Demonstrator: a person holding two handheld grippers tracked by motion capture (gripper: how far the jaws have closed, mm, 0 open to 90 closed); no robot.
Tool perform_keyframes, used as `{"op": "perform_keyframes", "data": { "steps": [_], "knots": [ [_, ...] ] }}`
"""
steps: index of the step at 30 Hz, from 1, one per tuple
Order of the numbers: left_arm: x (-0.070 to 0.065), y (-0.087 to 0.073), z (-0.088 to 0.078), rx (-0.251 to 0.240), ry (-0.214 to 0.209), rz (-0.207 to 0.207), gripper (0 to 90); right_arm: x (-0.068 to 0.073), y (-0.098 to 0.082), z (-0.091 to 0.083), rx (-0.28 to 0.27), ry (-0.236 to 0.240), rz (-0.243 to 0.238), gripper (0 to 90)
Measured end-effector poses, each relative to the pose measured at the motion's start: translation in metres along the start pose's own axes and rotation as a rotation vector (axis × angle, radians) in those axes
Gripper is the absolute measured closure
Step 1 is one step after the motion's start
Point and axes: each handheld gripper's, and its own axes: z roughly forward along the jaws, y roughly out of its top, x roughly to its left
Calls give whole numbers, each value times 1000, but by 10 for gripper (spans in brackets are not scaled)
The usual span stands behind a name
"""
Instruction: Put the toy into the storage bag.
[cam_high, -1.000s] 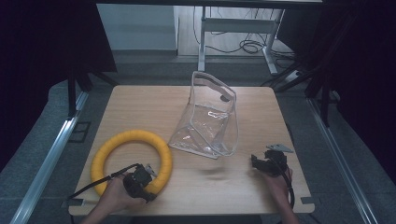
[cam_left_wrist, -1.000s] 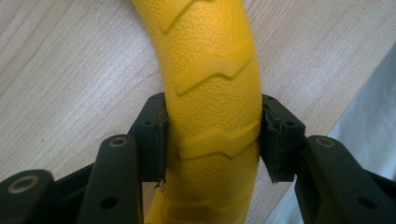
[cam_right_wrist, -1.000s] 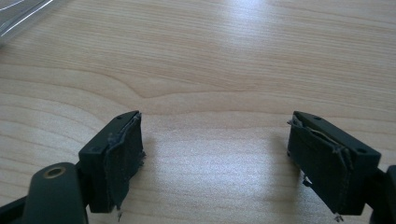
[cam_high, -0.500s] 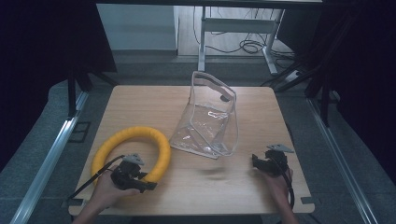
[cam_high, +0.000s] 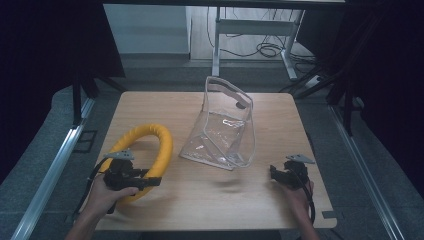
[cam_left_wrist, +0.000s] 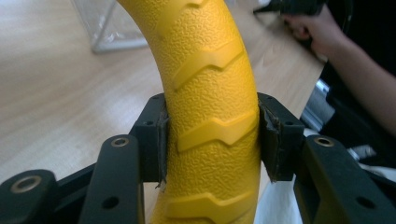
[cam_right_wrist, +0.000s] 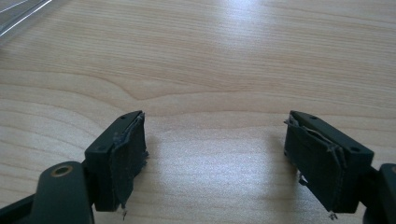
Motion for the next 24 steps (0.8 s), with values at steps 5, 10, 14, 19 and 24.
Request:
{"op": "perform_keyframes", "data": {
  "steps": [5,10,14,19,24],
  "knots": [
    [3,4,-8,-74,8,-7,509,0,0,0,-1,-1,3,211],
    [2,11,-16,-163,53,-3,510,0,0,0,-2,-2,5,215],
    [-1,17,-22,-226,91,19,511,-1,0,0,-3,-6,11,217],
    [-6,26,-27,-292,82,25,510,-1,0,0,-3,-6,13,218],
    [-12,39,-27,-343,71,48,509,-1,0,0,-5,-5,14,218]
  ]
}}
